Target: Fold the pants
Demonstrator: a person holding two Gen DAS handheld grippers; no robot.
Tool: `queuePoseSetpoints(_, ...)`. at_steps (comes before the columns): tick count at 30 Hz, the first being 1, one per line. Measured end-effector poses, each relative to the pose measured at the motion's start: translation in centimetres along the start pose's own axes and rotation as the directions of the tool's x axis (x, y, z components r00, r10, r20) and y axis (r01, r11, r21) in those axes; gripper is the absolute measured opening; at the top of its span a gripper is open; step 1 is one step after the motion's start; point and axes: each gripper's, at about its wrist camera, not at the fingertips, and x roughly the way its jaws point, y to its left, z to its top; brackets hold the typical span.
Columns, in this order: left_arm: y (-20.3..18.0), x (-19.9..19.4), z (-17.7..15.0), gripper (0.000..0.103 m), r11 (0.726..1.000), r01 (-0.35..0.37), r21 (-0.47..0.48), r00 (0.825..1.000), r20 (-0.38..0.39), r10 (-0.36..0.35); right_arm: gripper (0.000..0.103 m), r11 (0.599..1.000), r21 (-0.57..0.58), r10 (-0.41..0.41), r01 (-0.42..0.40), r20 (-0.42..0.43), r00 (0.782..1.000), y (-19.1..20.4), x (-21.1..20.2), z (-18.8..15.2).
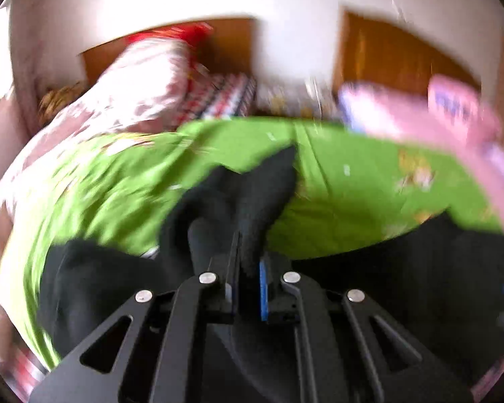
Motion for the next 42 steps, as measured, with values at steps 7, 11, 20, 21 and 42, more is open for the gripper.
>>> queuePoseSetpoints(7,11.6,-3.6,-10.0,0.035,0.958,0.019,-0.288,0.999,-0.025,-0.027,0.088,1.000,-0.025,0.013,-0.014,-0.018,1.000,1.4,0.2,-0.2)
queuePoseSetpoints(11,14.0,-4.4,-11.8,0.080,0.946,0.039,-0.322,0.999,0.022,-0.034,0.088,0.981,-0.192,0.016,-0.022,-0.033,0.999,4.9,0.8,1.1)
queuePoseSetpoints(20,6.0,-7.3,-7.8,0.084,0.999,0.030,0.043,0.996,0.087,-0.034,0.076,0.755,-0.577,0.238,-0.311,-0.202,0.950,14.2,9.5,8.1)
queuePoseSetpoints(21,4.1,-6.7,-6.7,0.084,0.992,0.017,0.127,0.998,0.059,-0.025,0.066,0.737,-0.580,0.252,-0.347,-0.240,0.937,14.8,10.5,8.4)
queuePoseSetpoints(42,8.5,-4.2,-5.8,0.023,0.998,0.052,-0.033,0.995,0.093,-0.048,0.012,0.600,-0.667,0.231,-0.443,-0.385,0.893,18.9,16.0,7.2)
